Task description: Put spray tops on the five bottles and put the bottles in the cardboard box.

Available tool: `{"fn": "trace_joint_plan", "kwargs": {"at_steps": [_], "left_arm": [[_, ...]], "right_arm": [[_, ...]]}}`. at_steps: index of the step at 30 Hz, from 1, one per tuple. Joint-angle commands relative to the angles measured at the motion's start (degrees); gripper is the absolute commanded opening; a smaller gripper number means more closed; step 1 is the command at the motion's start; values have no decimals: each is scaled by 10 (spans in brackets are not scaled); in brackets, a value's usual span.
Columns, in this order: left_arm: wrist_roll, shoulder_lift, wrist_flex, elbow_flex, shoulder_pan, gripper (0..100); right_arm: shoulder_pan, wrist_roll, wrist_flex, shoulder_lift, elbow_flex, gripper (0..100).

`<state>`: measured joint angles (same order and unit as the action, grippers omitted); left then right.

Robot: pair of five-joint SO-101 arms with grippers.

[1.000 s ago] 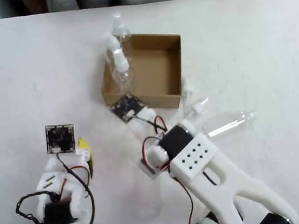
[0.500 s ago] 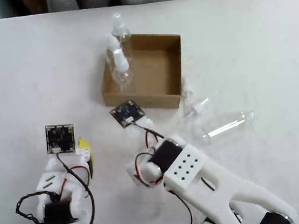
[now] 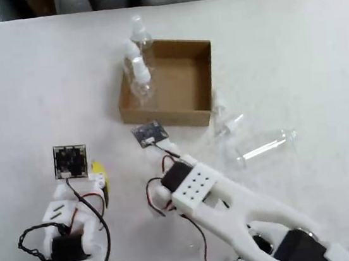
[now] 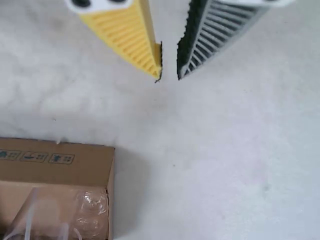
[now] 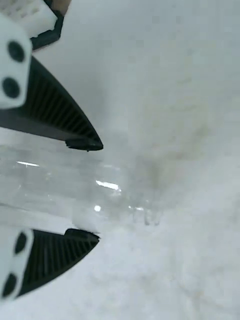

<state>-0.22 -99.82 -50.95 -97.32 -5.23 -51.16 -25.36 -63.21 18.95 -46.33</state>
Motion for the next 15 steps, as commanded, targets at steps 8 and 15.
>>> {"fn": "trace_joint_plan", "kwargs": {"at_steps": [8, 15], "left_arm": [[-8, -4, 2, 1, -4, 82], [-8, -4, 2, 1, -4, 82]], "right_arm": [[-4, -19, 46, -99, 38, 234], [-4, -18, 46, -152, 39, 234]]}}
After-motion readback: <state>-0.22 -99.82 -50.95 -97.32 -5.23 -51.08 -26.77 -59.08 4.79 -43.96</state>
